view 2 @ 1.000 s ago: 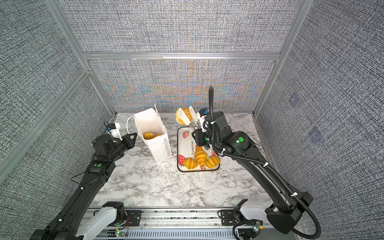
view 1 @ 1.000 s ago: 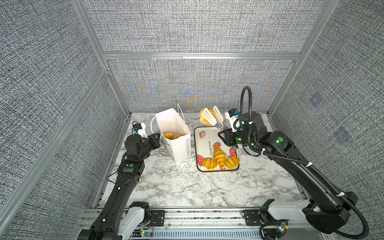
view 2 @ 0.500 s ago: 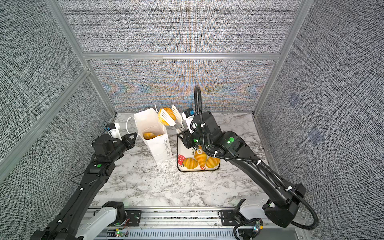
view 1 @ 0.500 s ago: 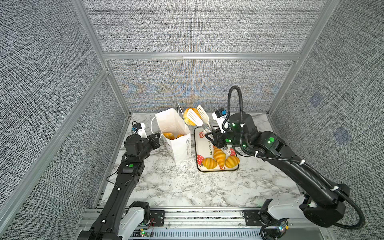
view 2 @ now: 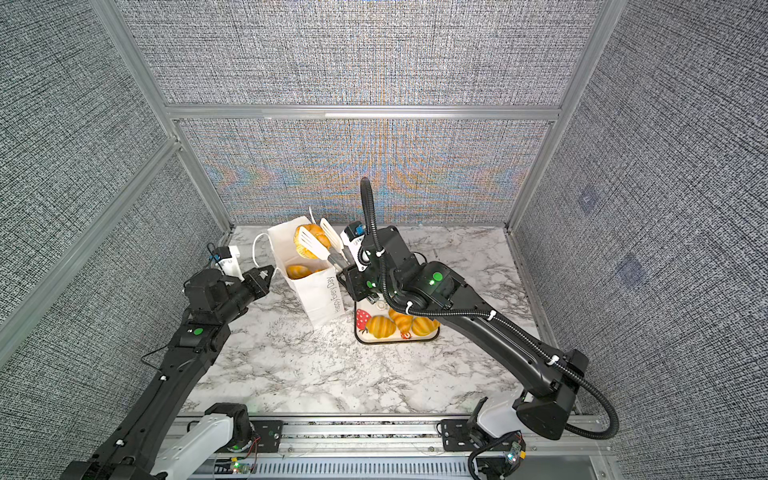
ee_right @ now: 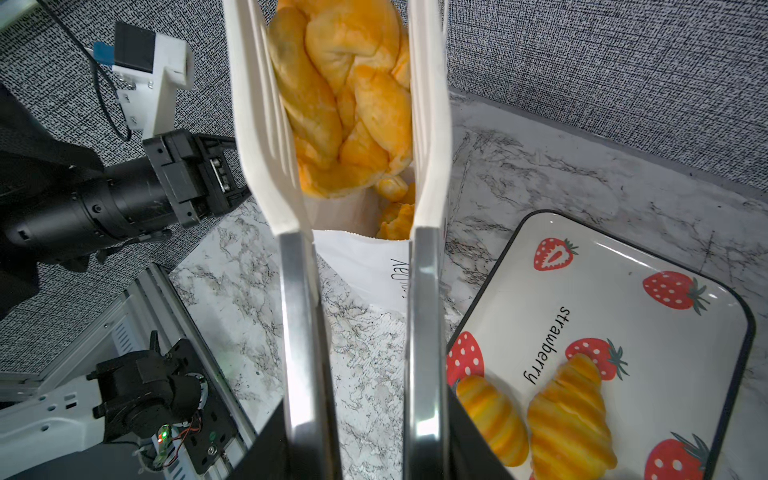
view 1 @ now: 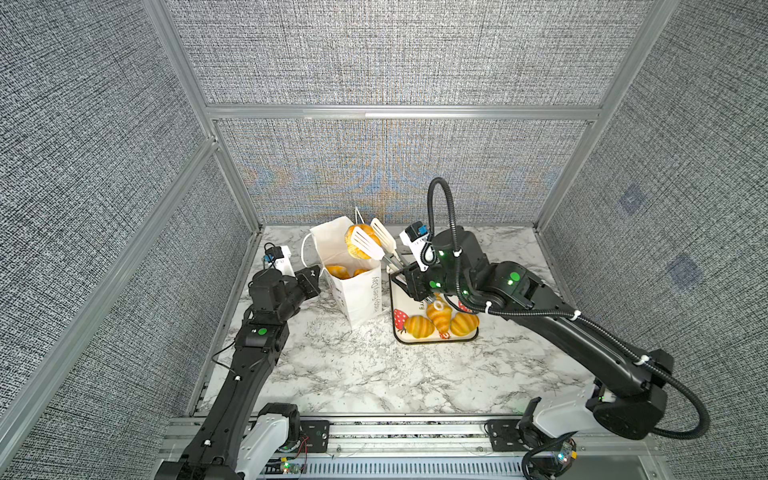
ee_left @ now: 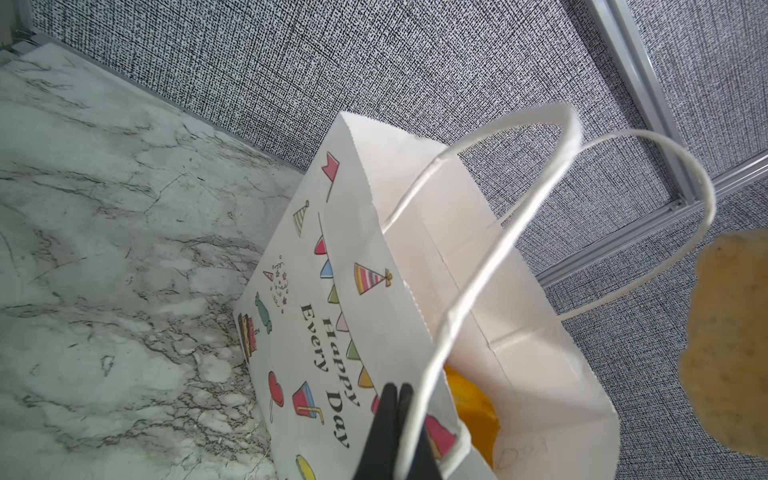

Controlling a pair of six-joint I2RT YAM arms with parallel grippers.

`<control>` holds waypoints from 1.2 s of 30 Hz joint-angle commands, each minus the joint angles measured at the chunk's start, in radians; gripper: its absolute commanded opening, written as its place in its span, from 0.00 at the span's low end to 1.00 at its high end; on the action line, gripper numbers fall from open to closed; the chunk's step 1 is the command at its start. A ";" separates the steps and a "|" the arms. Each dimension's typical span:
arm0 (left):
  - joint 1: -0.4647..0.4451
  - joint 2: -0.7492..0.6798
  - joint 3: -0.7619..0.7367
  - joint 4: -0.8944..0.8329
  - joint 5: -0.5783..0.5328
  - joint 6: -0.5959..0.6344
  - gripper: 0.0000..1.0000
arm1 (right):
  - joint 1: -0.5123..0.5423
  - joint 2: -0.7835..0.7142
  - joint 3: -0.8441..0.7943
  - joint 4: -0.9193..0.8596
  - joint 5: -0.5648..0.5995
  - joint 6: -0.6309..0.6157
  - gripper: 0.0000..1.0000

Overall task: Place the fake bread into the paper bag
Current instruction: 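Carry the puff bun with the right tongs over the bag opening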

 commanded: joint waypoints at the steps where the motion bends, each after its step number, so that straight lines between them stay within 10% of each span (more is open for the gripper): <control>1: 0.000 0.001 0.003 -0.009 -0.002 0.012 0.00 | 0.005 0.017 0.017 0.066 -0.008 -0.003 0.42; 36: 0.000 0.019 -0.010 0.013 0.001 0.014 0.00 | 0.005 0.192 0.061 0.026 0.022 0.017 0.51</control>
